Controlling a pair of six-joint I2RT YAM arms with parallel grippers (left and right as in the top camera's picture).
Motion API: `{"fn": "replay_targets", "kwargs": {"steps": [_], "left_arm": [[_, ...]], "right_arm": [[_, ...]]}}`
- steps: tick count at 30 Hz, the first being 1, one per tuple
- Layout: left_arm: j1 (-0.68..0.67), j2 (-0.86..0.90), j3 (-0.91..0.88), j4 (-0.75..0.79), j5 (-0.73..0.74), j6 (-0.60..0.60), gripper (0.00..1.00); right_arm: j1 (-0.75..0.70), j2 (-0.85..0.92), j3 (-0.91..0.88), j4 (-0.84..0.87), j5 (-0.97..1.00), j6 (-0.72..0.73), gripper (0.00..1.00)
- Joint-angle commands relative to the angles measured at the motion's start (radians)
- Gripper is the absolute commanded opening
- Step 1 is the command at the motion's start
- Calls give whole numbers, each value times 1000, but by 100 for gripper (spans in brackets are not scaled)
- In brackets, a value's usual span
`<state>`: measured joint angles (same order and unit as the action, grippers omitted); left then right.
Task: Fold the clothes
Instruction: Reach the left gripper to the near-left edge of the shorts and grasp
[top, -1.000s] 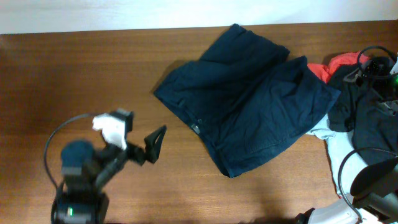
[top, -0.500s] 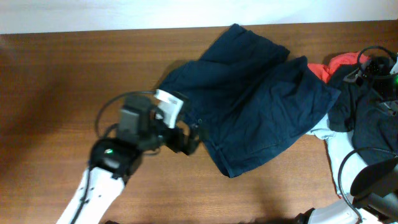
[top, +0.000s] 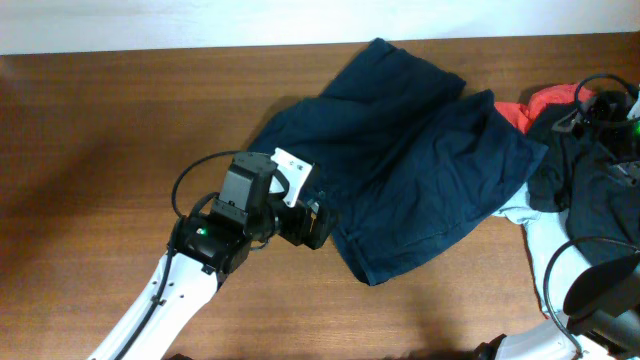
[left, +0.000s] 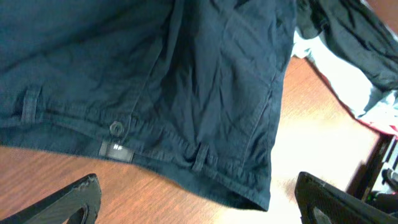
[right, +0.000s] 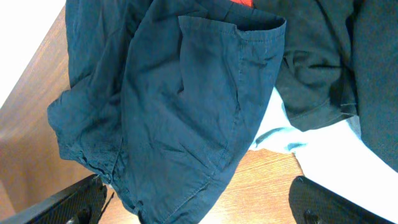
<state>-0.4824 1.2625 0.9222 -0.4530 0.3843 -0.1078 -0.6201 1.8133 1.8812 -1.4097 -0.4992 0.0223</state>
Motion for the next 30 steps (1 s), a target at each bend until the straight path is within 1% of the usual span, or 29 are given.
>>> {"fn": "replay_targets", "kwargs": {"steps": [1,2,3,4,7,10,14,15,16,17,18,20,21,22,24,26,30], "left_arm": [[-2,11,15,-28,-10,-1,74],[-7,17,14,-44,-10,-1,61],[-13,27,14,-55,-10,-2,53],[-21,40,14,-63,-8,-15,51],[-62,92,14,-60,17,-64,50],[-119,145,14,-53,53,-64,50],[-172,196,14,-61,53,-64,51],[-178,202,14,-60,52,-64,56],[-179,205,14,-61,53,-63,80],[-181,207,13,-49,51,-64,87],[-181,211,14,-24,54,-69,87],[-181,213,14,0,52,-163,87],[-181,213,14,5,50,-232,86],[-181,215,14,4,32,-318,81],[-183,220,13,0,10,-410,68],[-195,235,13,-1,-17,-469,64],[-233,296,13,4,-26,-545,64]], "right_arm": [[5,-25,8,0,-2,-8,99],[5,-25,8,0,-2,-8,99],[5,-25,8,0,-2,-8,98],[5,-25,8,0,-2,-8,98],[5,-25,8,0,-2,-8,99],[5,-25,8,0,-2,-8,99],[5,-25,8,0,-2,-8,98],[5,-25,8,0,-2,-8,98],[5,-25,8,0,-2,-8,99],[5,-25,8,0,-2,-8,99],[5,-25,8,0,-2,-8,99],[5,-25,8,0,-2,-8,99],[5,-25,8,0,-2,-8,99],[5,-25,8,0,-2,-8,99],[5,-25,8,0,-2,-8,99],[5,-25,8,0,-2,-8,98],[5,-25,8,0,-2,-8,99]]}}
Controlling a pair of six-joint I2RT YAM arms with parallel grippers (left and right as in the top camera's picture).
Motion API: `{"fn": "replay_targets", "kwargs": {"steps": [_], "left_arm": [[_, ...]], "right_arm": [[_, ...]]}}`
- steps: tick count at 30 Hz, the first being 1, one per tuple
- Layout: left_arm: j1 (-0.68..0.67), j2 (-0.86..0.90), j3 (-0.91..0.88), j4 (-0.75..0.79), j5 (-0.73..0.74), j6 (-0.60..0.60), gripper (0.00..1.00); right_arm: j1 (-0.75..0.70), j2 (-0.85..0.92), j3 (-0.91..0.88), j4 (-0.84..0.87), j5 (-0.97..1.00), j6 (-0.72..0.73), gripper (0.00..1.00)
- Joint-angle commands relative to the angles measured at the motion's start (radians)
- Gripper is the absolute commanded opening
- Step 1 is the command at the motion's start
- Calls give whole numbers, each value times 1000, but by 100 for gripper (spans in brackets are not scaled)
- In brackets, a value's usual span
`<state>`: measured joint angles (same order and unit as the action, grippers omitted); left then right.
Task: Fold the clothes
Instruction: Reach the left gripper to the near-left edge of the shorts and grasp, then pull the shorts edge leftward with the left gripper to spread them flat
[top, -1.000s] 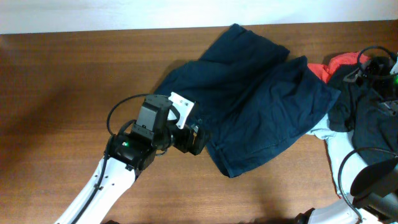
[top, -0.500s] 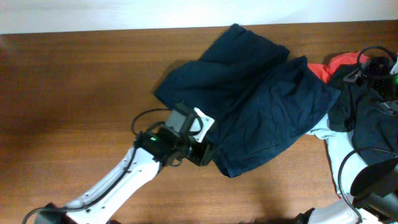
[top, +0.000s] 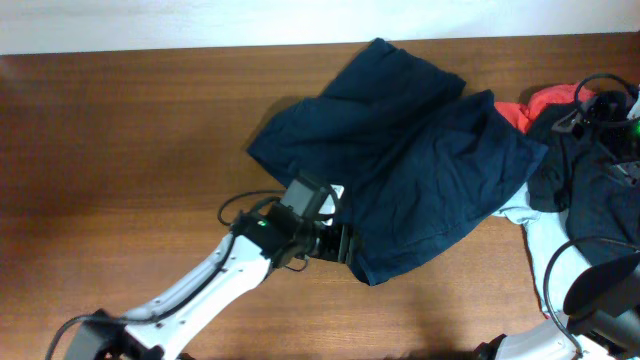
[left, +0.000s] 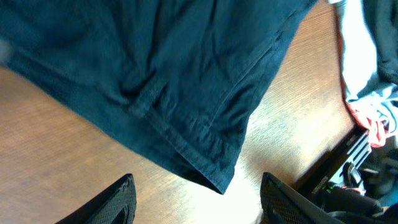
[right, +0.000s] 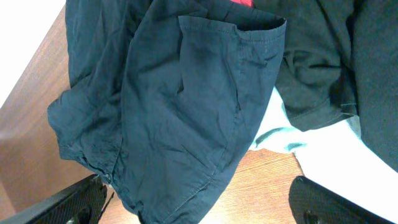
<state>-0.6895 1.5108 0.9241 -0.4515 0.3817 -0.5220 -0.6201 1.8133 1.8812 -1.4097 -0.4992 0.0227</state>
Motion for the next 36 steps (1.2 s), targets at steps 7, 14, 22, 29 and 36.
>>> {"fn": "replay_targets", "kwargs": {"steps": [7,14,22,29,36], "left_arm": [[-31,126,11,32,-12,-200,64],[-31,156,11,69,14,-201,64],[-33,185,11,115,60,-224,64],[-49,191,11,122,67,-233,59],[-54,208,11,119,82,-254,59]], "right_arm": [[5,-25,8,0,-2,-8,98],[5,-25,8,0,-2,-8,99],[5,-25,8,0,-2,-8,99],[5,-25,8,0,-2,-8,99],[5,-25,8,0,-2,-8,99]]}}
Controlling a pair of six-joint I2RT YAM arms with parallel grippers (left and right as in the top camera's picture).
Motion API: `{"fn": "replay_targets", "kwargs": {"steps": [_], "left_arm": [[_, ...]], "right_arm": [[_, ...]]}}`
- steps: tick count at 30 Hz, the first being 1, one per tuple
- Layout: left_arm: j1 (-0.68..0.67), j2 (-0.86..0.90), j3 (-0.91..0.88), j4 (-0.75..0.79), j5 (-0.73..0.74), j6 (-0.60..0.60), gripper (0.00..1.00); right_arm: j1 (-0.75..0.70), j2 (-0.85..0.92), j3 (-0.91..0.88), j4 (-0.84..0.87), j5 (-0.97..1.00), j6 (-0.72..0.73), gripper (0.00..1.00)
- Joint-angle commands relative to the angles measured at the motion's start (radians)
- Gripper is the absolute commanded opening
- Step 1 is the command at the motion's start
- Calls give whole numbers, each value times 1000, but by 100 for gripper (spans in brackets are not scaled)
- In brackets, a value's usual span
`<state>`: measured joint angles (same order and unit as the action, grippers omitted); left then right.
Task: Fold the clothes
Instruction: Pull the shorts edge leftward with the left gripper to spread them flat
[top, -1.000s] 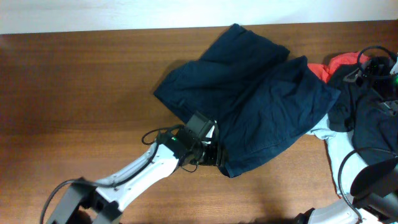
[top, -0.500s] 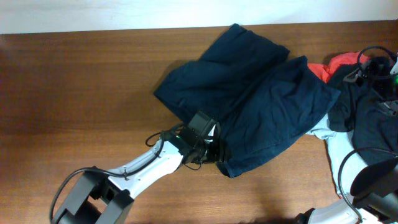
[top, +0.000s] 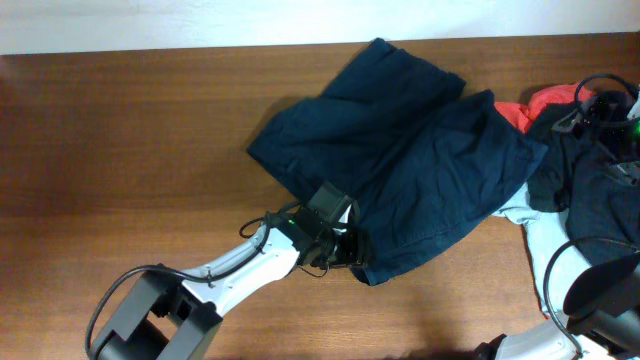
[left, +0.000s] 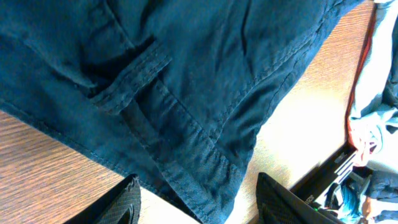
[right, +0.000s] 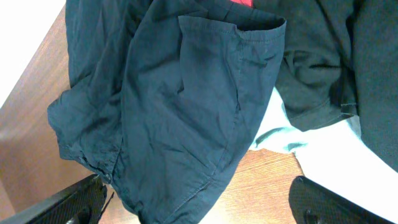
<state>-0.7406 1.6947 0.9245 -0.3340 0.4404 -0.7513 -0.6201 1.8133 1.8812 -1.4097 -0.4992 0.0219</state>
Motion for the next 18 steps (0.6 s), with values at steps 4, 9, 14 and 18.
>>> {"fn": "replay_targets", "kwargs": {"steps": [4,9,14,18], "left_arm": [[-3,66,11,7,52,-67,59],[-1,79,11,22,69,-67,43],[-1,78,12,24,68,-67,24],[0,76,14,23,68,-66,9]], "right_arm": [[5,-25,8,0,-2,-7,99],[5,-25,8,0,-2,-7,99],[5,-25,8,0,-2,-7,99],[5,-25,8,0,-2,-7,99]]}}
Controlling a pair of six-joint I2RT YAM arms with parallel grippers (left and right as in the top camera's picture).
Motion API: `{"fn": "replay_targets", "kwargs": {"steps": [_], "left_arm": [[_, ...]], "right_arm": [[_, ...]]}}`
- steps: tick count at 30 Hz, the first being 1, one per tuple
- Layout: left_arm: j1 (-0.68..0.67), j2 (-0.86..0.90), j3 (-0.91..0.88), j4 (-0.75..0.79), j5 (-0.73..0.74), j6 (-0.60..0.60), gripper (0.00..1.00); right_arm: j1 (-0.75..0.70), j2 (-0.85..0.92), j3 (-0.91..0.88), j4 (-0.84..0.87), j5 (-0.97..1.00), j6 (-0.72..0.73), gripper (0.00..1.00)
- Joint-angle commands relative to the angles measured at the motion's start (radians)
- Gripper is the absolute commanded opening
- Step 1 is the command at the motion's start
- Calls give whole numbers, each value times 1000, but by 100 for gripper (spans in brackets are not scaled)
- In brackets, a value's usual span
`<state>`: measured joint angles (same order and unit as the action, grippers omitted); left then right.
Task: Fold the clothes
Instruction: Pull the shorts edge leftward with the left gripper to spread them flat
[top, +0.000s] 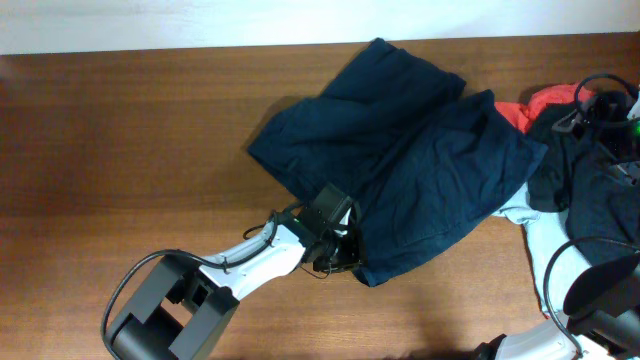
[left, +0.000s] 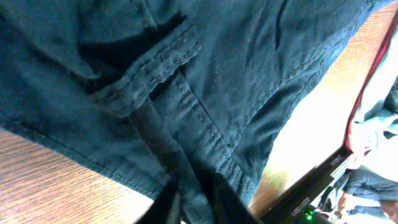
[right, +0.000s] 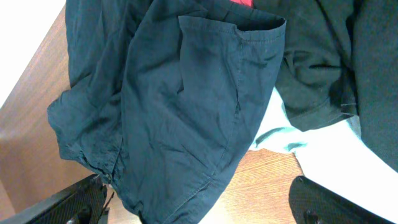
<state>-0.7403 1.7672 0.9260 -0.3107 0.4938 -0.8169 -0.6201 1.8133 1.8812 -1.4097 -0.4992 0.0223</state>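
Observation:
Dark navy shorts lie spread and rumpled across the middle of the wooden table. My left gripper is down at their near corner. In the left wrist view the gripper is shut on the stitched waistband hem, just below a belt loop. My right gripper hangs open high above the shorts' right leg, holding nothing; its dark fingers show at both lower corners.
A pile of other clothes sits at the right edge: a black garment, a red one and a pale blue-white one. The right arm's base and cables occupy the near right corner.
My left gripper's fingers stood apart on either side of the waistband corner; now they are shut on it. The shorts and the right arm have not moved.
My left gripper was open near the button at the middle of the waistband. It then stood further right along the hem, near the corner. Then it was low over that corner with fingers apart, and now it grips the hem. The right gripper stayed open throughout.

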Motion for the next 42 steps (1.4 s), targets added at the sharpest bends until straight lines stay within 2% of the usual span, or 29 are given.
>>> {"fn": "replay_targets", "kwargs": {"steps": [1,2,6,10,18,25,31,36,42], "left_arm": [[2,1,12,0,15,3,4],[3,-4,12,-5,15,3,1],[10,-35,12,-31,10,6,1],[29,-90,12,-51,-12,61,1],[60,-238,12,-277,-260,74,1],[68,-247,12,-499,-422,164,1],[132,-247,12,-640,-554,167,1],[233,-247,12,-668,-647,168,1],[331,-247,12,-626,-655,169,5]], "right_arm": [[5,-25,8,0,-2,-8,98],[5,-25,8,0,-2,-8,98],[5,-25,8,0,-2,-8,98],[5,-25,8,0,-2,-8,99],[5,-25,8,0,-2,-8,99],[5,-25,8,0,-2,-8,99],[5,-25,8,0,-2,-8,99],[5,-25,8,0,-2,-8,98],[5,-25,8,0,-2,-8,99]]}}
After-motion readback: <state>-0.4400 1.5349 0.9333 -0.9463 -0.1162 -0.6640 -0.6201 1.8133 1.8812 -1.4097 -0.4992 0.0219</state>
